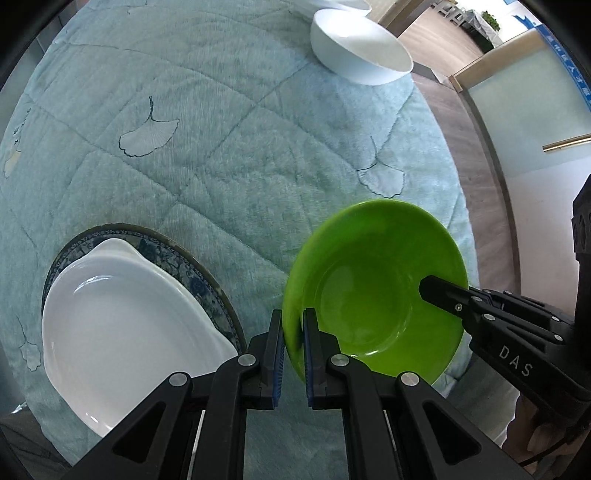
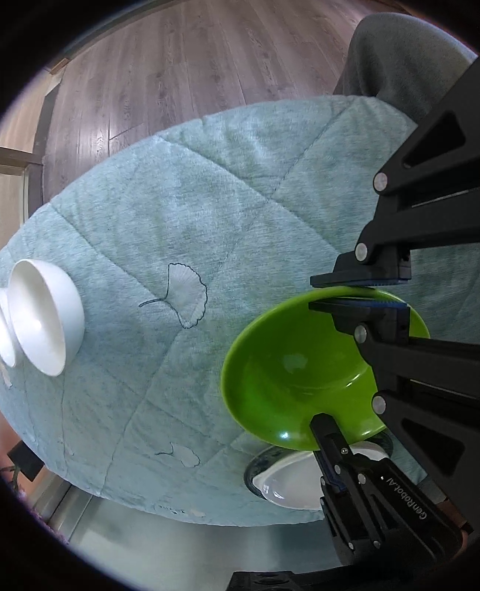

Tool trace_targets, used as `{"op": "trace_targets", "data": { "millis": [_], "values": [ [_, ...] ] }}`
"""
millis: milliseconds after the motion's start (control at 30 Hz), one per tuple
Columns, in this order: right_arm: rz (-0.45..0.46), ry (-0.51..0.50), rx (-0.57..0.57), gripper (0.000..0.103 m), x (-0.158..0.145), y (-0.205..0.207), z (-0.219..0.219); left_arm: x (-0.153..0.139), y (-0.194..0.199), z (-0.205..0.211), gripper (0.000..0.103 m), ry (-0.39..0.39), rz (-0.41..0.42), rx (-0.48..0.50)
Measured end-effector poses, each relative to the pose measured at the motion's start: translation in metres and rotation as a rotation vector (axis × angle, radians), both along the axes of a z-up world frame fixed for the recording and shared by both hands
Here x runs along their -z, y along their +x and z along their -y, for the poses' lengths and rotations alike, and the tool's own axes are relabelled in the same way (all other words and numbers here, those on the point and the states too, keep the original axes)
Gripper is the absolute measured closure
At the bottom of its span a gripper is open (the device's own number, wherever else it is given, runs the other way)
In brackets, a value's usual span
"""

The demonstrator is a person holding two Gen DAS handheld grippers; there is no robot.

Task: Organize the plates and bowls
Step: 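Lower the green bowl next to the stack and open the left tool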

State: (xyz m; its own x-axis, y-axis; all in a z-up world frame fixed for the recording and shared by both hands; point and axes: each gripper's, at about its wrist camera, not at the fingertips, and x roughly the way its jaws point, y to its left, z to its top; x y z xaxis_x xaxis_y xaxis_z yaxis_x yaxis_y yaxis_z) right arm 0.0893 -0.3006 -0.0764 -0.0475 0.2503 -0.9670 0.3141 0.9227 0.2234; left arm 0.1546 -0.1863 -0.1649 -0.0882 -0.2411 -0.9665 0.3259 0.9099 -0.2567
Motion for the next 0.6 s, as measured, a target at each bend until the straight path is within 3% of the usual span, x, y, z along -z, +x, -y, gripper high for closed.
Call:
{"op": "trace_targets", "data": {
  "millis": [333,467,567,600],
  "values": [
    [0.004,0.06,0.054,0.094,0.015,0.001,0.009,0.003,-0.003,0.008,0.097,0.013,-0.004,0.014],
    [0.016,0.085,0.084,0.093,0.004,-0.003,0.017,-0.021,-0.009,0.003,0.096,0.041,0.042,0.024],
    [0.027,0.063,0.086,0.068,-0.019,-0.006,0.026,-0.066,-0.016,-0.014,0.088,0.021,0.16,0.008],
    [0.045,0.04,0.085,0.044,-0.033,-0.009,0.03,-0.083,-0.018,-0.023,0.079,0.001,0.199,-0.006]
  ]
}}
